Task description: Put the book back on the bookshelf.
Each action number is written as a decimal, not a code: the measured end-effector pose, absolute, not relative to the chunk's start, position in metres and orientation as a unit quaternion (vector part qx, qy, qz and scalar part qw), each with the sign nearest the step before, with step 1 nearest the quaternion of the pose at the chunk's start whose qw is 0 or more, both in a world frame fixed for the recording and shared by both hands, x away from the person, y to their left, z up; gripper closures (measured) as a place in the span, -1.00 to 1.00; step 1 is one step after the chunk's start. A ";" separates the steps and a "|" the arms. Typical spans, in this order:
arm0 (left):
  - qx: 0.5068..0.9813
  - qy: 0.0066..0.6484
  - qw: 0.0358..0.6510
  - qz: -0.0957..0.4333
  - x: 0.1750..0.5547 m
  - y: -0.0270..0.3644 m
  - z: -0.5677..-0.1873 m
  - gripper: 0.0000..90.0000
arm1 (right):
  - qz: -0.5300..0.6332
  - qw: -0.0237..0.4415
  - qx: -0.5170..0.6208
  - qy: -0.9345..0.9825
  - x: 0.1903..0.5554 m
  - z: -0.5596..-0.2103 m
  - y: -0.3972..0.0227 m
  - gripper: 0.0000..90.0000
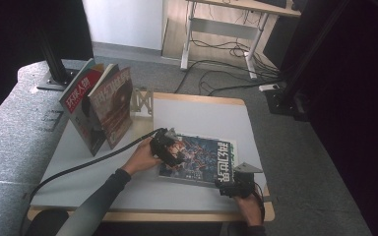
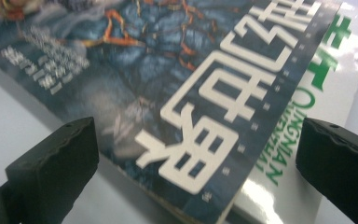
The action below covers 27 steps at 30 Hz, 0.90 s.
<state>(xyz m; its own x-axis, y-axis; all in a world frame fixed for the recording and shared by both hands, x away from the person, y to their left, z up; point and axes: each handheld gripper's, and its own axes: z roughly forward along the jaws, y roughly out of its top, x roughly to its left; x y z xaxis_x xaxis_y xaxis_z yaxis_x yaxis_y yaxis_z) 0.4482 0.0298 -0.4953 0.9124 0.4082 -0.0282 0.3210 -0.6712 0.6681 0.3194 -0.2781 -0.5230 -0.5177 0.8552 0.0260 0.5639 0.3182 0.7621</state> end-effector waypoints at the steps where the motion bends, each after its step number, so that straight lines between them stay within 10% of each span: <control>1: 0.912 0.200 0.353 0.061 0.451 0.028 -0.497 -1.00 | 0.370 0.198 0.449 0.789 0.319 -0.523 -0.278 -1.00; 27: 0.891 0.254 0.370 0.073 0.490 0.015 -0.512 -1.00 | 0.369 0.201 0.447 0.790 0.317 -0.525 -0.279 -1.00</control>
